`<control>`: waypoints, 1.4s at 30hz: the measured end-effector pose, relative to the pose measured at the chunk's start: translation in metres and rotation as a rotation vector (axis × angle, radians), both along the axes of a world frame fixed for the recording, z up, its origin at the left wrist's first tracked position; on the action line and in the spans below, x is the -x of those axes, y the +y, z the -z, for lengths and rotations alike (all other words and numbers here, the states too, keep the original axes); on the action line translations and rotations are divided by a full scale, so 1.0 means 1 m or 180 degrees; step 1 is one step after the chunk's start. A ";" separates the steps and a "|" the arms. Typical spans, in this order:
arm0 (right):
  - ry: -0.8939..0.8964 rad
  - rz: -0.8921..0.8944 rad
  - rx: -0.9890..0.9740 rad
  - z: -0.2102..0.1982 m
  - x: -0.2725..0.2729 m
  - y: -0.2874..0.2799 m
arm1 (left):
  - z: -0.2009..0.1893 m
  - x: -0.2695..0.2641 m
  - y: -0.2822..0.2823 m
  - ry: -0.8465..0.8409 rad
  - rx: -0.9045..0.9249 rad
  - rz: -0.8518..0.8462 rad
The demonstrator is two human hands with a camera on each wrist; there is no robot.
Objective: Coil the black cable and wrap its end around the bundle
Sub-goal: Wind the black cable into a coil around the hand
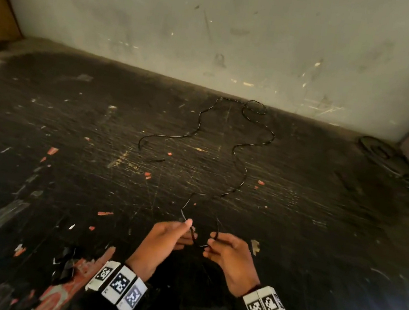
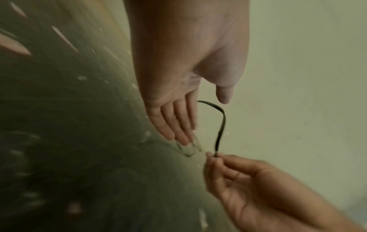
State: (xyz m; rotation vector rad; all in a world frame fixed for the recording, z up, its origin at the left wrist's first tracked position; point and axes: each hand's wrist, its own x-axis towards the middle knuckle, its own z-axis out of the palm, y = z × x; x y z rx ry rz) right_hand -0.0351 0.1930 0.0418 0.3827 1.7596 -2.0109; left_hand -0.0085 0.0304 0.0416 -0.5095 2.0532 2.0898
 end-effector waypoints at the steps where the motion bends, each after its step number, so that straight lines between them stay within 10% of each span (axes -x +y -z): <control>1: 0.0032 -0.0046 0.0048 -0.006 -0.005 0.001 | -0.010 -0.001 0.004 0.0200 -0.0055 0.0055; 4: 0.0340 -0.0316 -0.0359 -0.021 -0.013 0.006 | -0.038 -0.001 0.010 0.0660 -0.0298 0.0093; 8: 0.2090 -0.0403 -0.1920 -0.055 -0.004 0.030 | -0.080 -0.001 0.010 0.1009 -0.0383 0.0436; 17: 0.4421 -0.1604 -0.2317 -0.124 0.015 0.020 | -0.138 -0.021 0.015 0.0972 -0.1132 0.1457; 29: 0.3647 -0.1490 -0.2321 -0.126 0.012 0.034 | -0.139 -0.031 0.016 0.0699 -0.2465 0.1794; 42: 0.3587 -0.1659 -0.2455 -0.142 0.006 0.030 | -0.139 -0.029 0.016 0.1015 -0.2318 0.2156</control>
